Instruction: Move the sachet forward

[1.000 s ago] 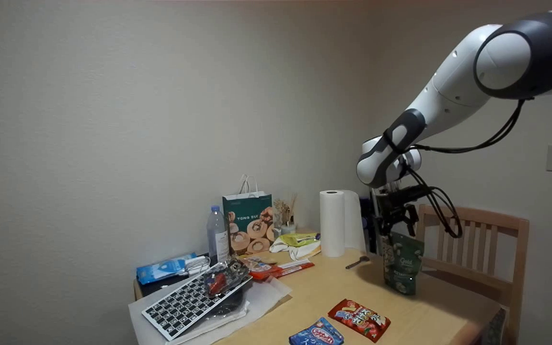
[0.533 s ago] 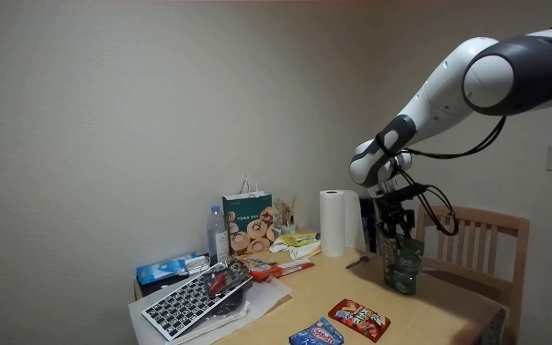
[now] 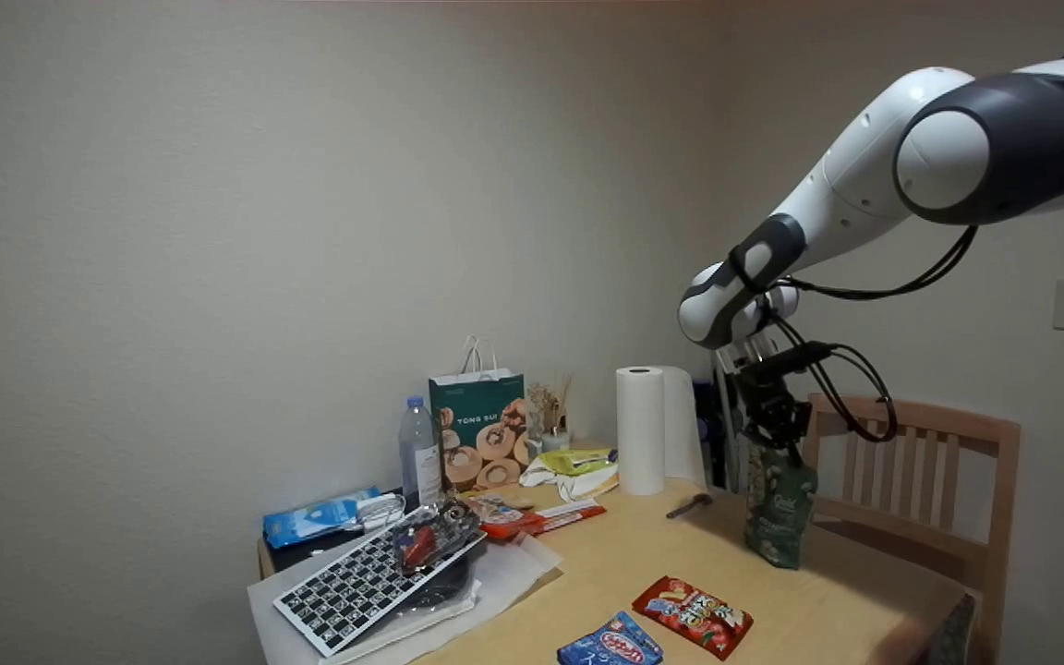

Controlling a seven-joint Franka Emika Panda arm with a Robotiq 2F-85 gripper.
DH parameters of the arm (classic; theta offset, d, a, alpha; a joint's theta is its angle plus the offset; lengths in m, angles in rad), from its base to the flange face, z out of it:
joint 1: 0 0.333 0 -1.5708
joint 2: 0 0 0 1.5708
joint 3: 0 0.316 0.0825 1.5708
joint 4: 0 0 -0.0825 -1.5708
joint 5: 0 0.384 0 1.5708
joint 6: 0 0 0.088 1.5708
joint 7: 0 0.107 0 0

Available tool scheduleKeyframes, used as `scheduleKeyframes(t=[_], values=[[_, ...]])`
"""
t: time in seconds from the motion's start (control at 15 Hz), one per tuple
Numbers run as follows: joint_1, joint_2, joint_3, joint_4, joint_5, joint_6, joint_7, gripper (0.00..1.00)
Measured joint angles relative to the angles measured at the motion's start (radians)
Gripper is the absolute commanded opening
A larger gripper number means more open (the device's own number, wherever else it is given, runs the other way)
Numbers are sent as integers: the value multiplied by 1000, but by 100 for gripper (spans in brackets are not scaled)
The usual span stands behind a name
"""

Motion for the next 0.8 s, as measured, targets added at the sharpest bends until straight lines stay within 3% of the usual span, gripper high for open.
scheduleKeyframes(t=[0.33, 0.4, 0.47, 0.8], values=[[-21, 21, 6, 34, 13, -43, 0, 1], [-23, 24, 7, 39, 14, -46, 0, 26], [-23, 27, 7, 42, 14, -47, 0, 27], [-20, 35, 10, 44, 12, -31, -1, 58]])
